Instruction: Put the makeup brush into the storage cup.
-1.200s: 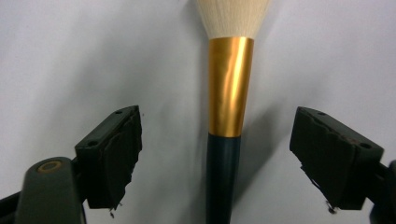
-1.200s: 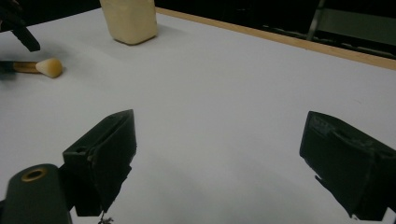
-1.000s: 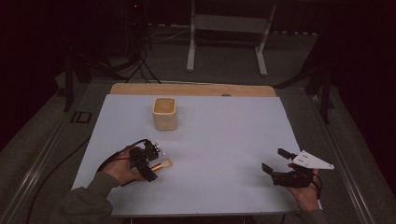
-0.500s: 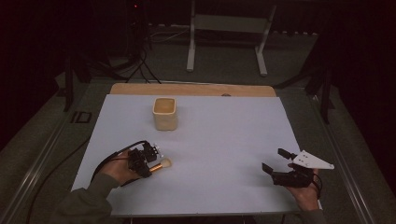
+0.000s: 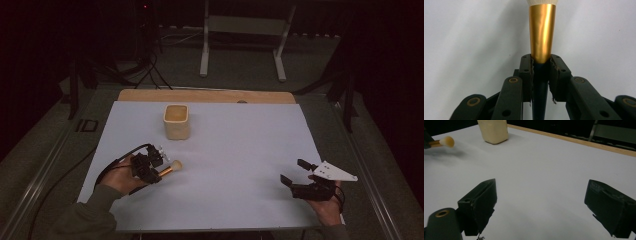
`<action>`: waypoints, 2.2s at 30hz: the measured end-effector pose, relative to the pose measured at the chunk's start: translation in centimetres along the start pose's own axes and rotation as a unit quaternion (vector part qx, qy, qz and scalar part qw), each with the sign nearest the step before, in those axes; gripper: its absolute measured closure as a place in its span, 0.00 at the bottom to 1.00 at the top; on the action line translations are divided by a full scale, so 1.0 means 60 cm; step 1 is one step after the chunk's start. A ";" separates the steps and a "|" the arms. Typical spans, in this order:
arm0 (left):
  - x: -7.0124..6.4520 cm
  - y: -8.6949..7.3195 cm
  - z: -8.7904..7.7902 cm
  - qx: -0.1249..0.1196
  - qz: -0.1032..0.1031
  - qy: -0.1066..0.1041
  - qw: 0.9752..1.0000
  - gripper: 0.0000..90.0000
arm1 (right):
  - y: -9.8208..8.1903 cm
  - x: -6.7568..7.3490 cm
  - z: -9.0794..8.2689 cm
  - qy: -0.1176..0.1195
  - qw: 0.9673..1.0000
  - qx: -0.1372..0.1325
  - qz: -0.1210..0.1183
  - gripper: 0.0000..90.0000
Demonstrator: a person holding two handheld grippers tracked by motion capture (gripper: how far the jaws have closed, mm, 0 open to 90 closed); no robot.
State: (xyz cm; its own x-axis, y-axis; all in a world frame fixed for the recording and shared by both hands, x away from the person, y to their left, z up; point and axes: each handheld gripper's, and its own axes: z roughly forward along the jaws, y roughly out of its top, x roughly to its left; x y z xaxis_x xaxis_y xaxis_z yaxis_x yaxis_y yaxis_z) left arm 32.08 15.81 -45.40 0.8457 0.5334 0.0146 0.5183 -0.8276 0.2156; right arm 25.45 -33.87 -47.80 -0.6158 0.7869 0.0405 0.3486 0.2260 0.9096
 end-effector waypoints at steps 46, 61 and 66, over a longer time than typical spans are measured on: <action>0.034 -0.038 -0.085 -0.200 -0.104 0.059 0.972 0.83 | 0.000 0.000 0.000 -0.001 1.000 -0.001 0.001 0.12; 0.045 -0.050 -0.098 -0.285 -0.165 0.108 0.938 0.83 | 0.000 0.001 0.000 -0.001 1.000 -0.001 0.001 0.12; 0.048 -0.053 -0.100 -0.296 -0.175 0.118 0.932 0.83 | 0.000 0.001 0.000 -0.001 1.000 -0.001 0.000 0.12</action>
State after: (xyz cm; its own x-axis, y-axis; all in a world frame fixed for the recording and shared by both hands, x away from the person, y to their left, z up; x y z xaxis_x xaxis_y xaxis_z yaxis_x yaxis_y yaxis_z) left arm 32.11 21.01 -40.19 0.5511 0.8334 0.0418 0.5368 -0.3924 0.7469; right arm 25.42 -33.82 -47.77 -0.6148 0.7876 0.0406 0.3480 0.2248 0.9102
